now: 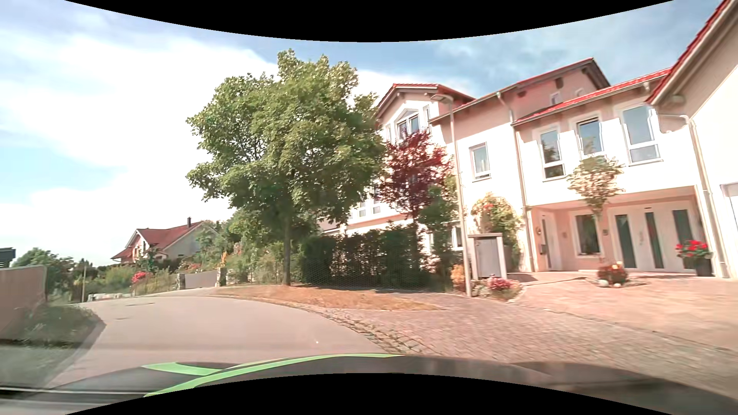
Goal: Follow the waypoints while adhering to traffic rules and regulations
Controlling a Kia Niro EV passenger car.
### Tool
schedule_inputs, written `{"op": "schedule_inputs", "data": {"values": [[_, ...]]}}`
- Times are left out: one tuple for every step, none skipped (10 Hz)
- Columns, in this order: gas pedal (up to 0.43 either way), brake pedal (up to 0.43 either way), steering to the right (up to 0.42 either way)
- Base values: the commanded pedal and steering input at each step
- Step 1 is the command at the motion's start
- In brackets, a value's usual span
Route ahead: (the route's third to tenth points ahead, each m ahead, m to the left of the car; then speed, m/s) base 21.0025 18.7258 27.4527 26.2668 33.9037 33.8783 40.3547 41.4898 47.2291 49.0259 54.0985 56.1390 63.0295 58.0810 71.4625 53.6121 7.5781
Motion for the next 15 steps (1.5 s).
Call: {"op": "schedule_inputs", "data": {"values": [[0.000, 0.104, -0.281], [0.000, 0.104, -0.283], [0.000, 0.085, -0.284], [0.000, 0.067, -0.284], [0.000, 0.012, -0.284], [0.000, 0.000, -0.284], [0.000, 0.000, -0.284], [0.000, 0.000, -0.283], [0.000, 0.000, -0.279], [0.000, 0.000, -0.271], [0.000, 0.000, -0.263], [0.000, 0.000, -0.252], [0.000, 0.000, -0.235], [0.000, 0.000, -0.221], [0.000, 0.000, -0.201]]}}
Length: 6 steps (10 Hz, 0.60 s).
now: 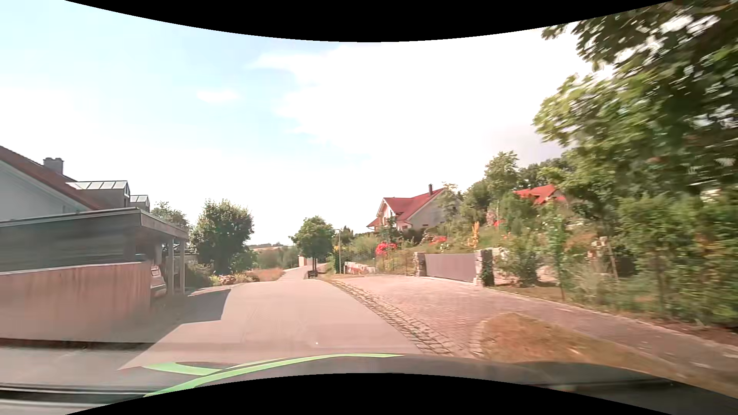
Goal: Follow the waypoints while adhering to traffic rules and regulations
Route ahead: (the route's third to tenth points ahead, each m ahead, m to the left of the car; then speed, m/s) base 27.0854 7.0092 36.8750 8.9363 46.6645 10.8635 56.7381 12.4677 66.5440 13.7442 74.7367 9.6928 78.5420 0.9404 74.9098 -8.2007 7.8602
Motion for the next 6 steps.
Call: {"op": "schedule_inputs", "data": {"values": [[0.000, 0.000, -0.185], [0.000, 0.000, -0.167], [0.000, 0.000, -0.146], [0.000, 0.000, -0.126], [0.000, 0.000, -0.112], [0.000, 0.000, -0.094]]}}
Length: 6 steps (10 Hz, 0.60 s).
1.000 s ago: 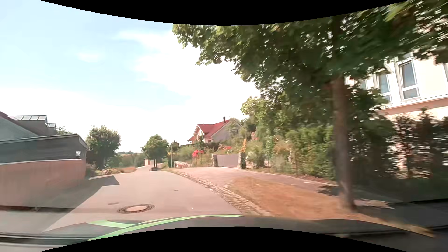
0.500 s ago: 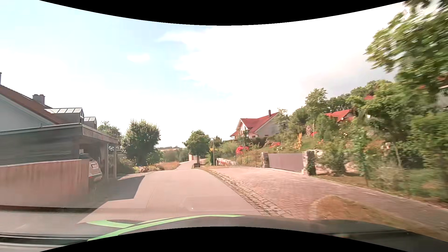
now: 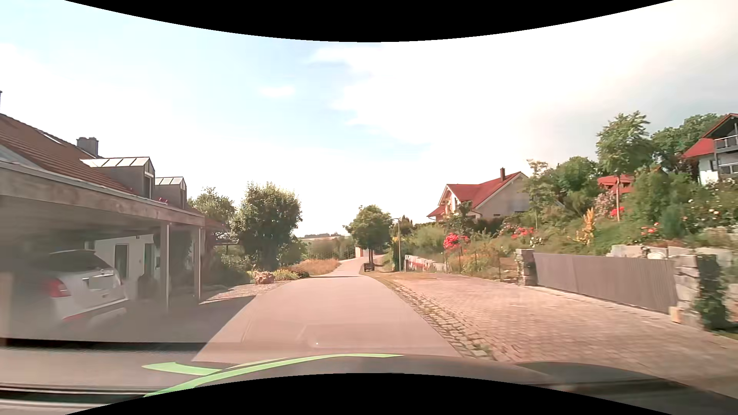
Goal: Follow the waypoints while adhering to traffic rules and regulations
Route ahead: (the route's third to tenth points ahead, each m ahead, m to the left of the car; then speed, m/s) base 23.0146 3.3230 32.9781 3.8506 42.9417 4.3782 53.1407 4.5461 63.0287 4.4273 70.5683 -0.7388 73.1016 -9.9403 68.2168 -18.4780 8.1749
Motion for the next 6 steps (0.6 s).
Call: {"op": "schedule_inputs", "data": {"values": [[0.000, 0.006, -0.072], [0.000, 0.024, -0.058], [0.000, 0.037, -0.050], [0.000, 0.049, -0.039], [0.000, 0.073, -0.029], [0.000, 0.073, -0.029]]}}
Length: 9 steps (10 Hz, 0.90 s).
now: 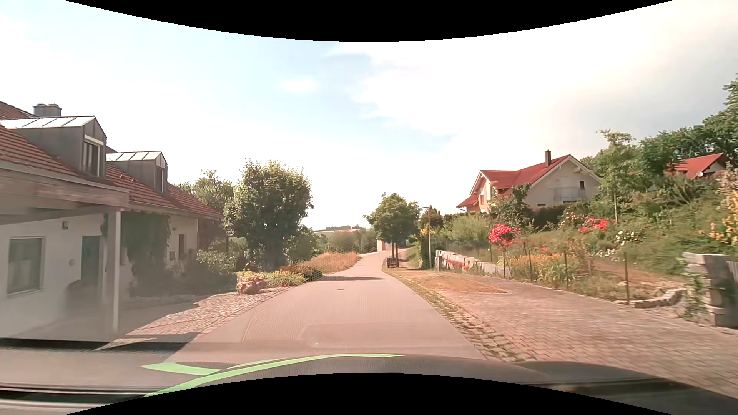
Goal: Follow the waypoints while adhering to traffic rules and regulations
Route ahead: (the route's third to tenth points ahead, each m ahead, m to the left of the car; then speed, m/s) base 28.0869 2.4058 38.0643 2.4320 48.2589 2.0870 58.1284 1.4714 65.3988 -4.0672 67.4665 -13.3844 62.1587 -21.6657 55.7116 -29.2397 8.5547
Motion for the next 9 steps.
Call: {"op": "schedule_inputs", "data": {"values": [[0.000, 0.079, -0.024], [0.000, 0.091, -0.014], [0.000, 0.098, -0.007], [0.000, 0.110, -0.006], [0.000, 0.128, -0.006], [0.000, 0.146, -0.005], [0.000, 0.146, -0.005], [0.000, 0.146, -0.005], [0.000, 0.146, -0.005]]}}
